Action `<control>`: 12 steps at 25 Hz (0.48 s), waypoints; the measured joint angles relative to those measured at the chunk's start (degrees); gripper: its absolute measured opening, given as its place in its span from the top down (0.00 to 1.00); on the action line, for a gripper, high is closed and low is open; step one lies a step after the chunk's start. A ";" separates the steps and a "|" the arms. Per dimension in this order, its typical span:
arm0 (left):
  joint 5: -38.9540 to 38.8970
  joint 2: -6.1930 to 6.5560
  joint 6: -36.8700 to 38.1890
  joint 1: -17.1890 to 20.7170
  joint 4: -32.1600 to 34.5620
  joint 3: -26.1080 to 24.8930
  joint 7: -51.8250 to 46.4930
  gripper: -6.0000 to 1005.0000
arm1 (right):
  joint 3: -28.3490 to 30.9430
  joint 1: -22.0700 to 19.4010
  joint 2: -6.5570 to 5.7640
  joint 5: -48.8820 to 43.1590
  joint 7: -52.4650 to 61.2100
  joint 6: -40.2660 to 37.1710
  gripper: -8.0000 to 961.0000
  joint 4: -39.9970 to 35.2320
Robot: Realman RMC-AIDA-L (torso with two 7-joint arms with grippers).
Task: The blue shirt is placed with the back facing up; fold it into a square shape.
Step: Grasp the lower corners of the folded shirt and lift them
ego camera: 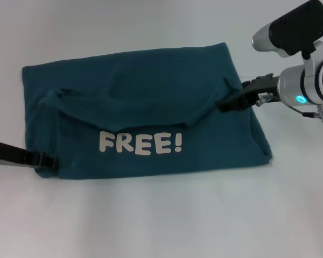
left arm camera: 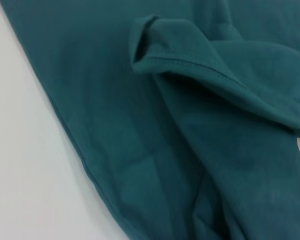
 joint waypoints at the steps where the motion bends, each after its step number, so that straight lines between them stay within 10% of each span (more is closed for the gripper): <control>1: -0.10 -0.03 -0.08 0.05 0.01 0.01 0.02 0.31 | 0.07 -0.08 -0.05 -0.12 0.27 -0.27 0.05 -0.19; 12: -0.58 -0.31 0.03 -0.34 0.36 -0.07 1.76 0.81 | 0.58 -1.61 -0.15 -13.98 13.62 -13.57 0.06 -5.93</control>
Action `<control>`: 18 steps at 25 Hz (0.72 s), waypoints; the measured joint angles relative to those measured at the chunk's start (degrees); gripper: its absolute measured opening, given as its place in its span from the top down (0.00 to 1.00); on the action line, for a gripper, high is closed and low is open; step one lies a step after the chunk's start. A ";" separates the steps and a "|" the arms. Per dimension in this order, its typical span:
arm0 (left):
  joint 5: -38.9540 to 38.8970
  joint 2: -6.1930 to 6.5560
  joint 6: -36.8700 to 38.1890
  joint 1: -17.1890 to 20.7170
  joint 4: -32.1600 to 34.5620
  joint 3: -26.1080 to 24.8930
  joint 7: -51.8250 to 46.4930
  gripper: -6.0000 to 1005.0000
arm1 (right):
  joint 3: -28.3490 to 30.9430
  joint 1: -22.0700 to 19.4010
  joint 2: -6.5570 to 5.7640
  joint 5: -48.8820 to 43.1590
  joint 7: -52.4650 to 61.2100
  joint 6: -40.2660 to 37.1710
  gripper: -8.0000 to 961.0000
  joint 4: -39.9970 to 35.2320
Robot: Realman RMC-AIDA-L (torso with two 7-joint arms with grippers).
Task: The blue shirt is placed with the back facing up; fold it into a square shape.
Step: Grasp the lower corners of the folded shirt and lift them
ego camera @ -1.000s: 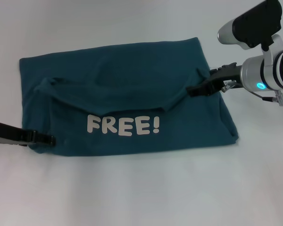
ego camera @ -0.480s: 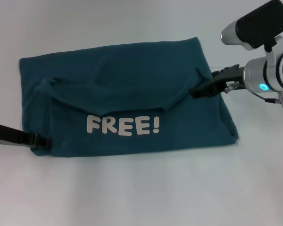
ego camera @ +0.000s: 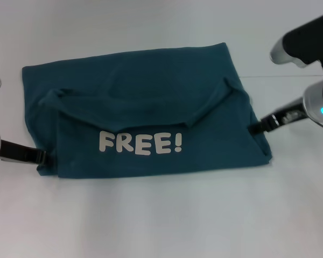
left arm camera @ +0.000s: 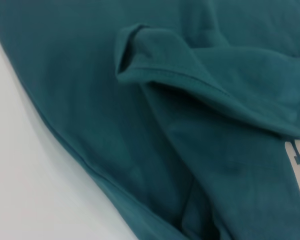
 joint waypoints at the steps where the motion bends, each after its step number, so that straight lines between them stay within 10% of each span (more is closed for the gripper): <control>1: 0.01 0.00 0.01 0.00 0.04 0.09 0.00 0.83 | 0.43 -0.36 0.00 -0.25 0.46 -0.54 0.07 0.05; 18: 0.04 -0.26 0.09 0.82 0.76 -0.09 -0.01 0.97 | 1.60 -5.53 0.47 7.76 -0.72 1.27 0.09 3.74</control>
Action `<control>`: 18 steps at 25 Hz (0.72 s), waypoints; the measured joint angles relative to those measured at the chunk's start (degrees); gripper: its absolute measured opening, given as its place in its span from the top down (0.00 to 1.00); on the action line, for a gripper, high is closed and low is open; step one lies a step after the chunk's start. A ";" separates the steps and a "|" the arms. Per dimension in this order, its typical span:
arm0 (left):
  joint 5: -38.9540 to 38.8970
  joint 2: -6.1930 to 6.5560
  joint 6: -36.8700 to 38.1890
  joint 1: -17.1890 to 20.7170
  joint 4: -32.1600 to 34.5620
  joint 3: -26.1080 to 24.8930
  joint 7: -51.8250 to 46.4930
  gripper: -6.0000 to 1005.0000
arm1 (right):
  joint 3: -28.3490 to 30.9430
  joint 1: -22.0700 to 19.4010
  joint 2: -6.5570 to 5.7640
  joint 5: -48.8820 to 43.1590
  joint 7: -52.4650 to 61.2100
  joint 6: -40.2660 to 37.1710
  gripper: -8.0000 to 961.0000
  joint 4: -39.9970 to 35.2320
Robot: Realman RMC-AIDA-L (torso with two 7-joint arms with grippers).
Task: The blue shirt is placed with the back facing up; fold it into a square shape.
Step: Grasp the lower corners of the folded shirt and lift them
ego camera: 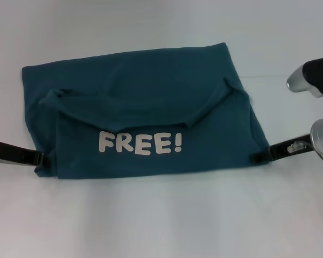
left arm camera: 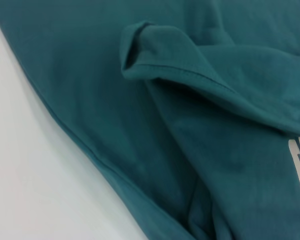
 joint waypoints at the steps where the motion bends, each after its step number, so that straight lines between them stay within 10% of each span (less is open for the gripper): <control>1: 0.00 -0.01 0.02 0.01 0.11 0.00 0.00 0.97 | -0.24 -0.01 0.01 0.00 0.17 0.00 0.09 0.24; 8: 0.00 -0.01 -0.10 0.02 0.33 0.20 -0.01 0.97 | -1.34 -0.43 0.01 0.02 1.75 0.85 0.26 1.03; 18: 0.00 -0.01 -0.27 0.01 0.35 0.35 0.00 0.97 | -2.46 0.02 -0.05 2.25 1.14 2.94 0.23 2.87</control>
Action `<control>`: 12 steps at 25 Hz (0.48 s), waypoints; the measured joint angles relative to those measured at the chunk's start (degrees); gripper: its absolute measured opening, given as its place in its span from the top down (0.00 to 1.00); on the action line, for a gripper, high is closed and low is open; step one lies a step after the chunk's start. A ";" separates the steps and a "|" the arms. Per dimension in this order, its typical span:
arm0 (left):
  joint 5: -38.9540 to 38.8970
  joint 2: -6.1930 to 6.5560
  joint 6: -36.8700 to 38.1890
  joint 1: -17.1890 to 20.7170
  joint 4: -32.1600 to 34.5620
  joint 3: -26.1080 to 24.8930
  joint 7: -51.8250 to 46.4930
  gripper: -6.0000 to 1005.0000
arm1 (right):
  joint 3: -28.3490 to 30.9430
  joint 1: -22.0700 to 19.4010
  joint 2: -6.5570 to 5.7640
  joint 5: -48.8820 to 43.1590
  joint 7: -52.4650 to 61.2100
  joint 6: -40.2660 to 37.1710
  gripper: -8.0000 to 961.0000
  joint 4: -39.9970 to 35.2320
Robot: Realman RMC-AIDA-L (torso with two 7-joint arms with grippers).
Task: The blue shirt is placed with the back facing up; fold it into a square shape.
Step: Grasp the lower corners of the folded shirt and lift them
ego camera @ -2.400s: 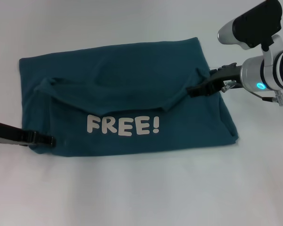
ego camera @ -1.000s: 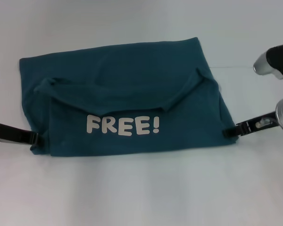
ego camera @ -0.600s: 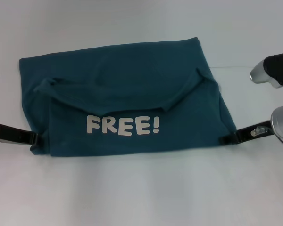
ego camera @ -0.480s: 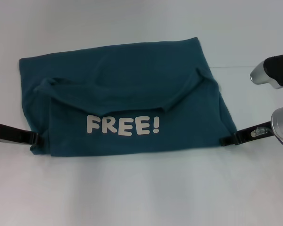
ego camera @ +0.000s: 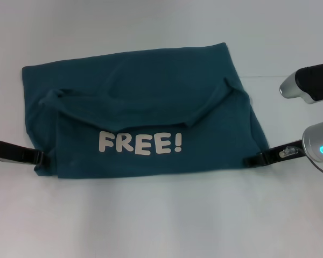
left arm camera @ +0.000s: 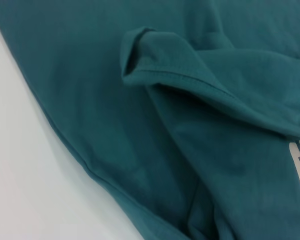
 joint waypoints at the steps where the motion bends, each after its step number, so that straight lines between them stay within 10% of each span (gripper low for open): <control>1: 0.00 0.00 -0.01 0.00 0.00 0.01 0.02 0.97 | -0.18 0.04 -0.02 0.15 -0.04 0.02 0.23 0.00; 12: 0.00 -0.07 -0.11 0.00 0.00 -0.24 0.72 0.97 | -0.55 0.61 -0.05 0.54 -0.07 0.14 0.34 1.35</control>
